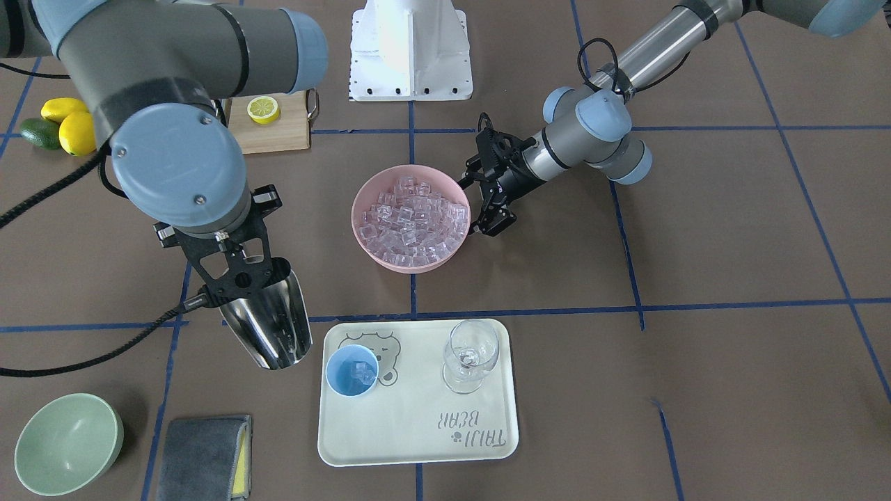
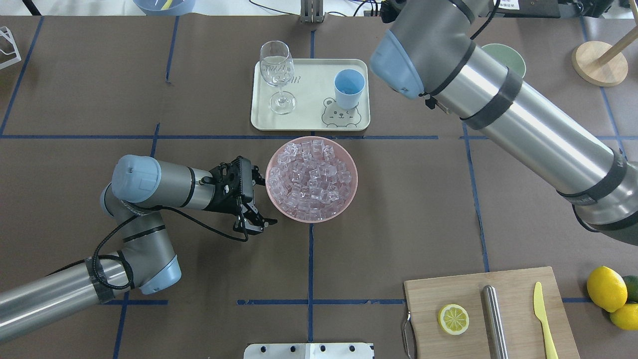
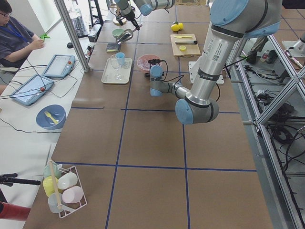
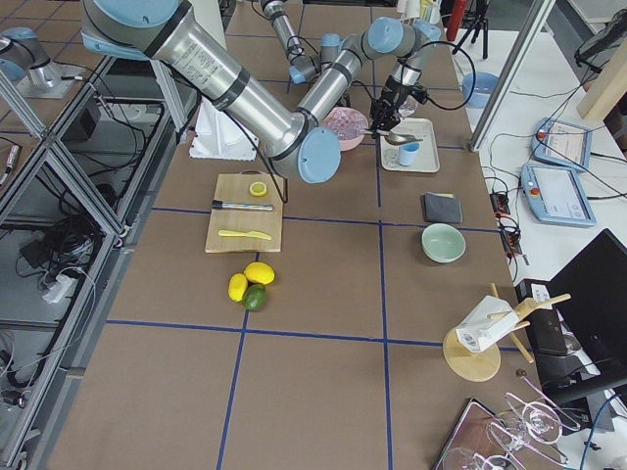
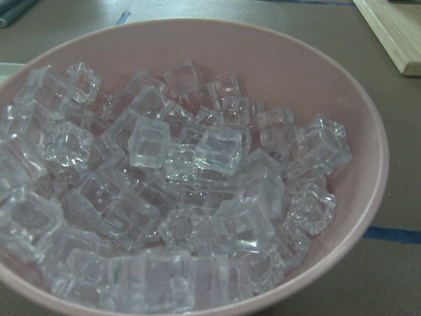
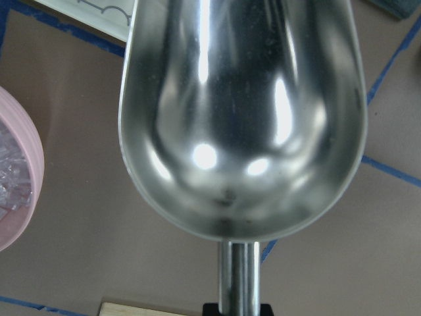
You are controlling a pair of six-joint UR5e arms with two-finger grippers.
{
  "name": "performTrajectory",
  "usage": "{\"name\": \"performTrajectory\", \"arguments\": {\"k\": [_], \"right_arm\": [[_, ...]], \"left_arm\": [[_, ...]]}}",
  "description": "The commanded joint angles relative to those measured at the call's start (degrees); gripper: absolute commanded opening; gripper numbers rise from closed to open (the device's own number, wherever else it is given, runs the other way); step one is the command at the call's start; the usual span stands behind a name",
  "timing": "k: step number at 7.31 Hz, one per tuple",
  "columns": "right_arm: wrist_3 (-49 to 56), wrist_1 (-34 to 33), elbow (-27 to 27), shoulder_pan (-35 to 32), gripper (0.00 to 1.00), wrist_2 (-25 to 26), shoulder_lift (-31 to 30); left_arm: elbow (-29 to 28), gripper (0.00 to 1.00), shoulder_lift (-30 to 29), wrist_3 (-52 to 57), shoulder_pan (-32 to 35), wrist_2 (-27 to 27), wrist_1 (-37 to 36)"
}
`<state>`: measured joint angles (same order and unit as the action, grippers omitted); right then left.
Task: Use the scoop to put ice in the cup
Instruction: 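Carry the empty scoop with the right gripper back toward its spot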
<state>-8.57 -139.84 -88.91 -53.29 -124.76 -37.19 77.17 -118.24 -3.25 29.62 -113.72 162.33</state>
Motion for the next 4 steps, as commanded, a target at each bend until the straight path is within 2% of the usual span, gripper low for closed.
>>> {"name": "performTrajectory", "arguments": {"k": [1, 2, 3, 4], "right_arm": [[-8.2, 0.36, -16.92, -0.32, 0.0, -1.01, -12.41], [-10.39, 0.36, -22.83, -0.5, 0.0, -1.97, -17.26], [-14.94, 0.44, -25.84, -0.5, 0.0, -4.5, -21.05], [-17.07, 2.18, -27.53, -0.33, 0.0, -4.96, -24.3]], "left_arm": [[0.0, 1.0, 0.03, 0.0, 0.0, -0.01, 0.0], [0.0, 1.0, 0.03, 0.0, 0.0, -0.01, 0.0], [0.0, 1.0, 0.12, 0.0, 0.0, -0.01, 0.0], [0.0, 1.0, 0.12, 0.0, 0.0, -0.01, 0.0]]}}
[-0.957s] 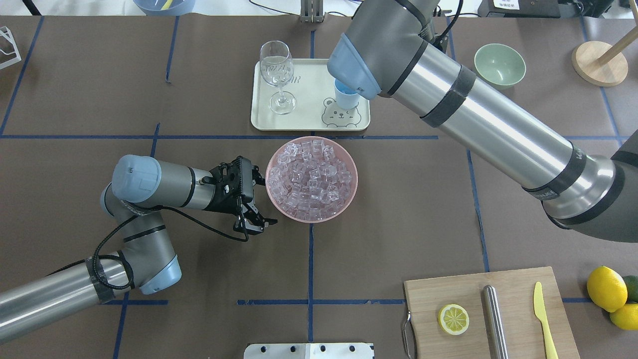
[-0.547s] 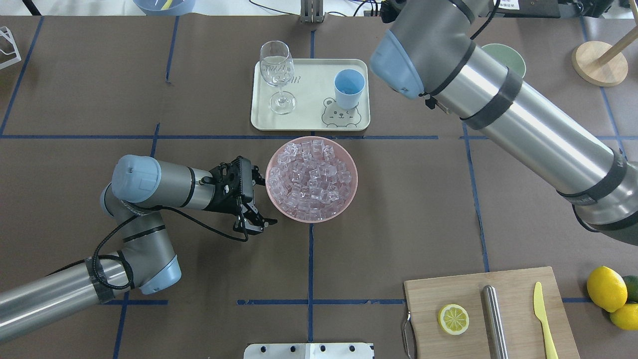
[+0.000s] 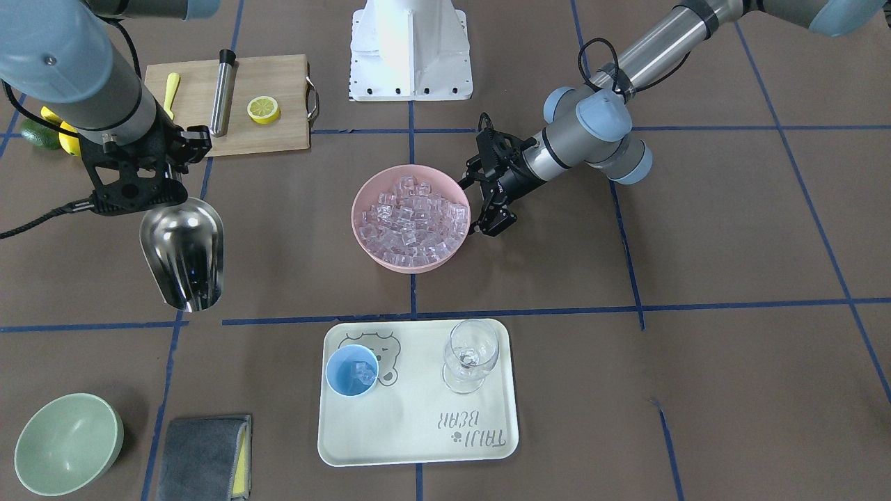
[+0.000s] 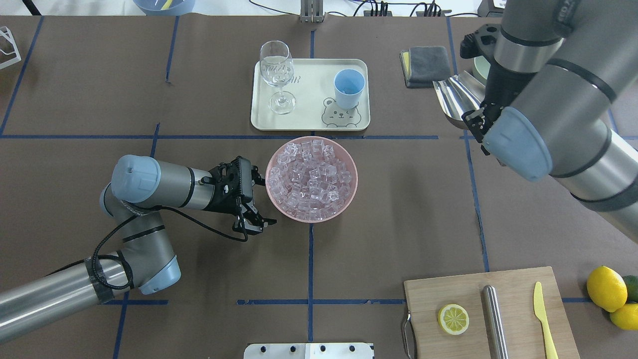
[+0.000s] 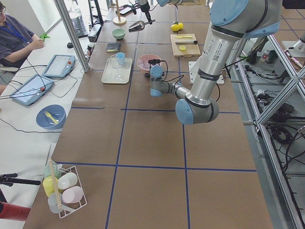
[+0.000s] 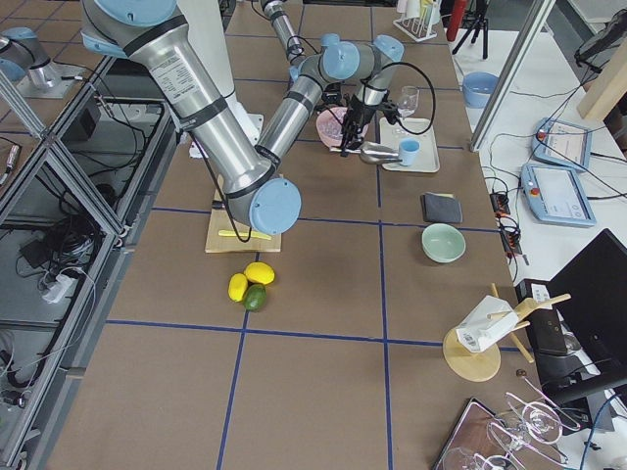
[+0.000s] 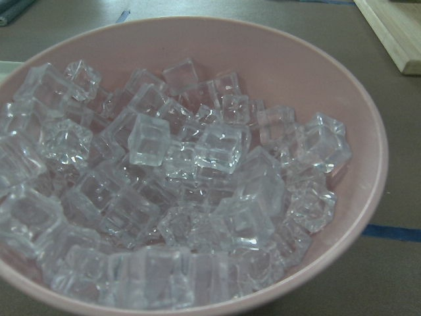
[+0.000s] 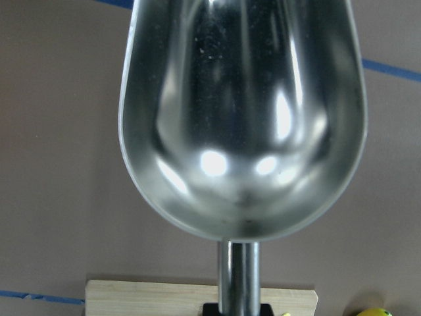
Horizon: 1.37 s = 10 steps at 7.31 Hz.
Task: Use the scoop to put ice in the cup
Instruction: 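Carry the empty scoop with the right gripper back toward its spot, then lower the scoop onto the table with the right gripper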
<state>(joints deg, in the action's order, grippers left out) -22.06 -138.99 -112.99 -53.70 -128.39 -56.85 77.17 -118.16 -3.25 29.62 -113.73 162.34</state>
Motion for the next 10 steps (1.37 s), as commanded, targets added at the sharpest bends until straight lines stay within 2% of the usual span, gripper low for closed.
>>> {"name": "performTrajectory", "arguments": {"k": [1, 4, 5, 6, 7, 8, 10], "right_arm": [[-3.86, 5.7, -4.86, 0.43, 0.0, -2.73, -9.64], [-19.55, 32.71, -6.19, 3.41, 0.0, -3.18, -25.89], [-24.56, 40.73, -5.84, 5.6, 0.0, -2.92, -30.21], [-29.13, 47.25, -4.36, 7.71, 0.0, -2.05, -31.91], [-31.96, 52.54, -1.91, 9.56, 0.0, -0.64, -32.79], [-34.25, 55.11, 0.12, 10.88, 0.0, -0.46, -32.72], [-34.45, 56.1, 1.71, 11.24, 0.0, -0.45, -32.63]], "left_arm": [[0.0, 1.0, 0.03, 0.0, 0.0, 0.0, 0.0], [0.0, 1.0, 0.03, 0.0, 0.0, 0.0, 0.0], [0.0, 1.0, 0.03, 0.0, 0.09, 0.0, 0.0], [0.0, 1.0, 0.12, 0.0, 0.09, 0.0, 0.0], [0.0, 1.0, 0.21, 0.0, 0.09, 0.0, 0.0], [0.0, 1.0, 0.38, 0.09, 0.09, 0.0, 0.0], [0.0, 1.0, 0.3, 0.09, 0.09, 0.0, 0.0]]}}
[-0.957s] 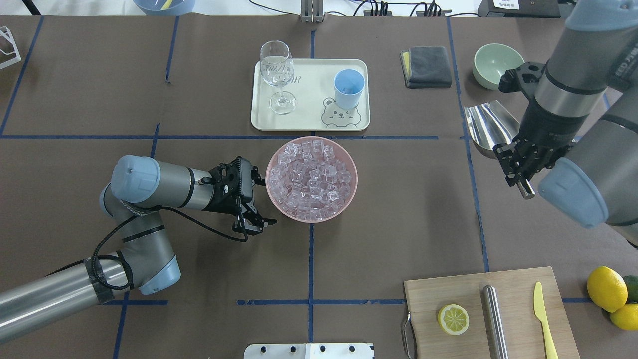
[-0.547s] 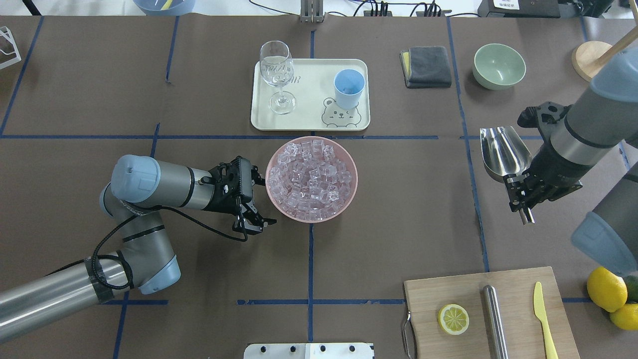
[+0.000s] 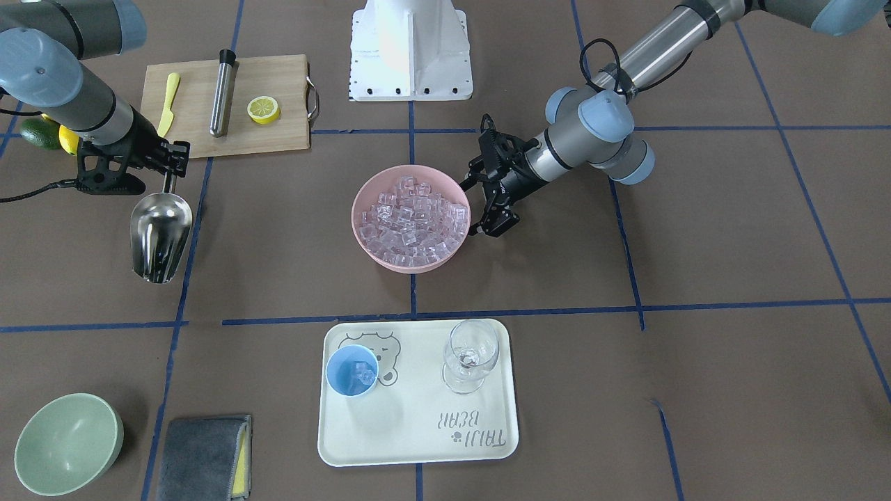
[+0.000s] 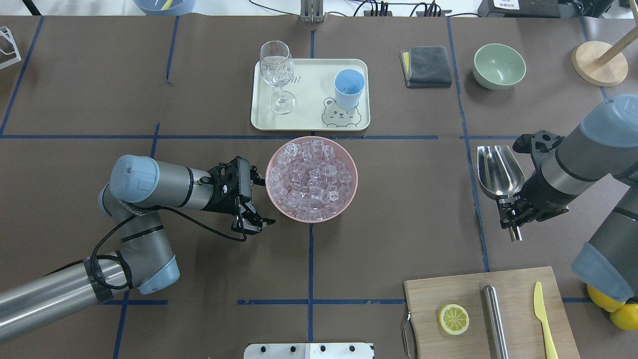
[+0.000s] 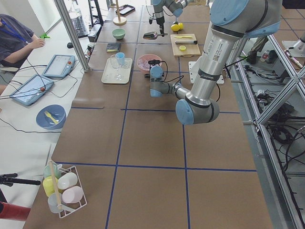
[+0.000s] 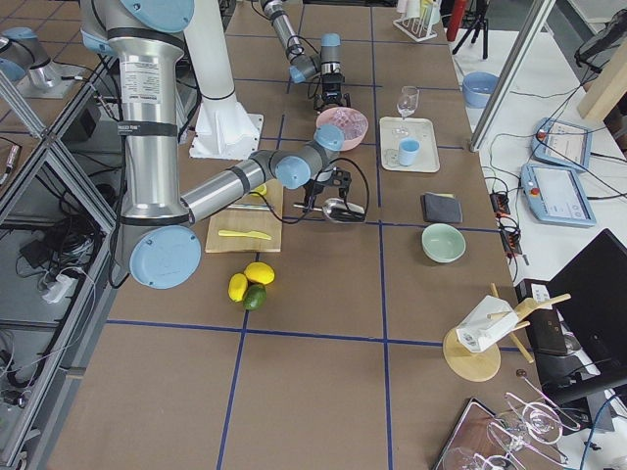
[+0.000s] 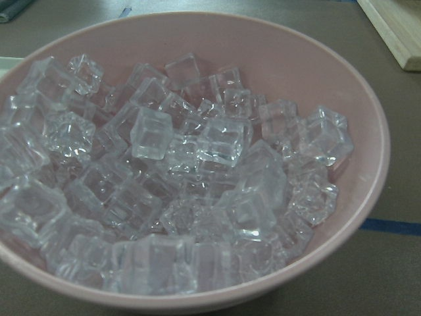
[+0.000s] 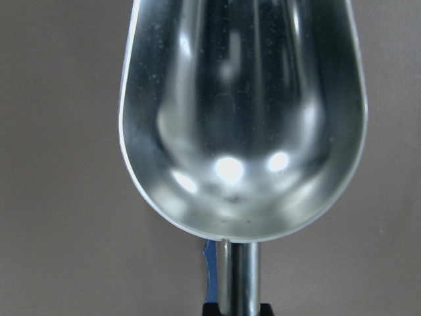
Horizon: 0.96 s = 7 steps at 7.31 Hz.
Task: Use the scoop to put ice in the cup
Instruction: 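Lower the scoop onto the table with the right gripper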
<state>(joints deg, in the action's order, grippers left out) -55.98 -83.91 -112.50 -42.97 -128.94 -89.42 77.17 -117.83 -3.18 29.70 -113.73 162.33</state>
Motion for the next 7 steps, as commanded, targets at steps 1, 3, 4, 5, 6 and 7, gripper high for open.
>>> {"name": "performTrajectory", "arguments": {"k": [1, 3, 4, 5, 6, 7], "right_arm": [[-0.53, 1.02, 1.93, 0.96, 0.0, 0.18, 0.21], [-0.53, 1.02, 2.37, 1.49, 0.0, 0.18, 0.48], [-0.53, 1.11, 2.72, 1.75, 0.0, 0.18, 0.57], [-0.44, 1.11, 2.72, 1.93, 0.0, 0.18, 0.57], [-0.44, 1.11, 2.72, 2.19, 0.0, 0.1, 0.65], [-0.27, 1.11, 2.81, 2.28, 0.0, 0.1, 0.66]], "left_arm": [[0.0, 1.0, 0.05, 0.01, -0.08, 0.0, 0.0], [0.0, 1.0, 0.05, 0.01, -0.08, 0.0, 0.0], [0.0, 1.0, 0.06, 0.01, -0.08, 0.0, 0.0], [0.0, 1.0, 0.06, 0.01, -0.08, 0.0, 0.0], [0.0, 1.0, 0.06, 0.01, -0.08, 0.0, 0.0], [0.0, 1.0, 0.06, 0.01, -0.08, 0.0, 0.0]]}}
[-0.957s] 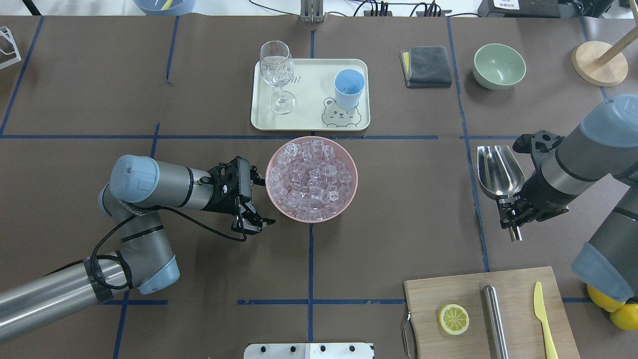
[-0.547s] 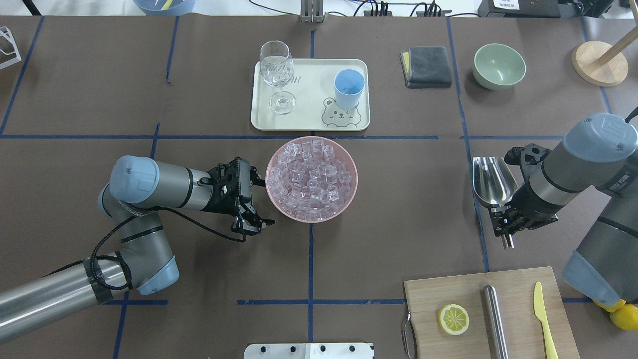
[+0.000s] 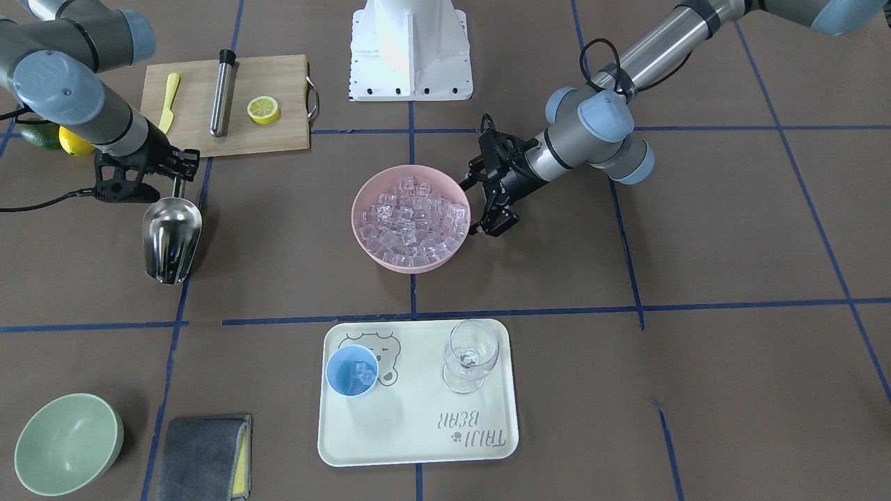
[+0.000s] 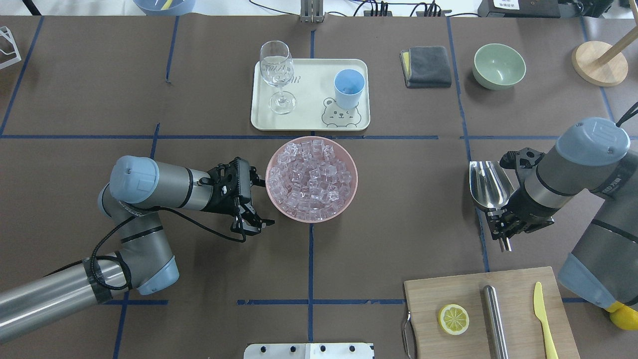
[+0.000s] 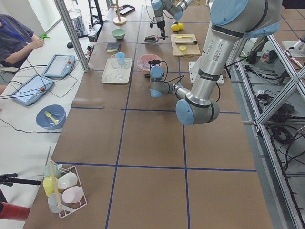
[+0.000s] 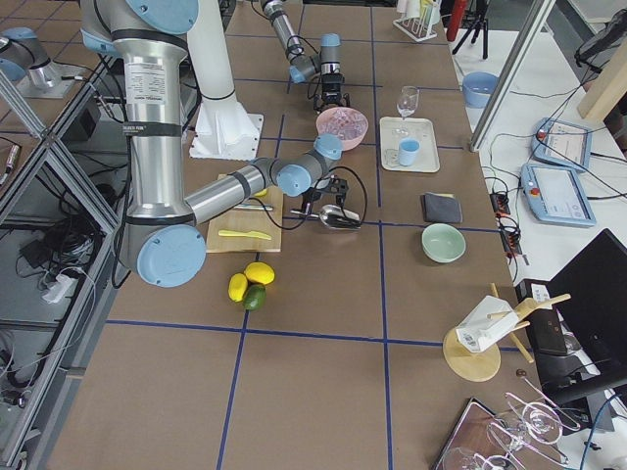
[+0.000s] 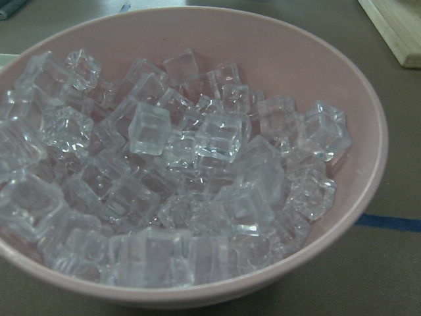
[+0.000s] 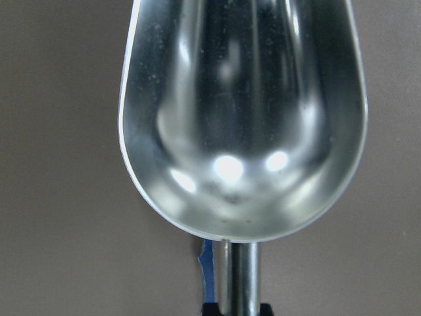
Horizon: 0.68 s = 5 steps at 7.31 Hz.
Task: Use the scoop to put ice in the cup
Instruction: 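Lower the scoop onto the table with the right gripper, then open the right gripper and withdraw it from the scoop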
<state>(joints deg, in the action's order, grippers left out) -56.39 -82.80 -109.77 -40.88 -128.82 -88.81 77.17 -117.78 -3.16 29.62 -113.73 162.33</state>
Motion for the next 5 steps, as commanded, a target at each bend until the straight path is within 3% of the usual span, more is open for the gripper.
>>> {"name": "performTrajectory", "arguments": {"k": [1, 5], "right_arm": [[0.23, 0.01, 0.08, 0.19, 0.0, -0.03, 0.04], [-0.03, 0.01, 0.52, 0.19, 0.0, 0.76, 0.04]], "left_arm": [[0.0, 1.0, 0.0, 0.0, 0.0, 0.0, 0.0], [0.0, 1.0, 0.0, 0.0, 0.0, 0.0, 0.0]]}}
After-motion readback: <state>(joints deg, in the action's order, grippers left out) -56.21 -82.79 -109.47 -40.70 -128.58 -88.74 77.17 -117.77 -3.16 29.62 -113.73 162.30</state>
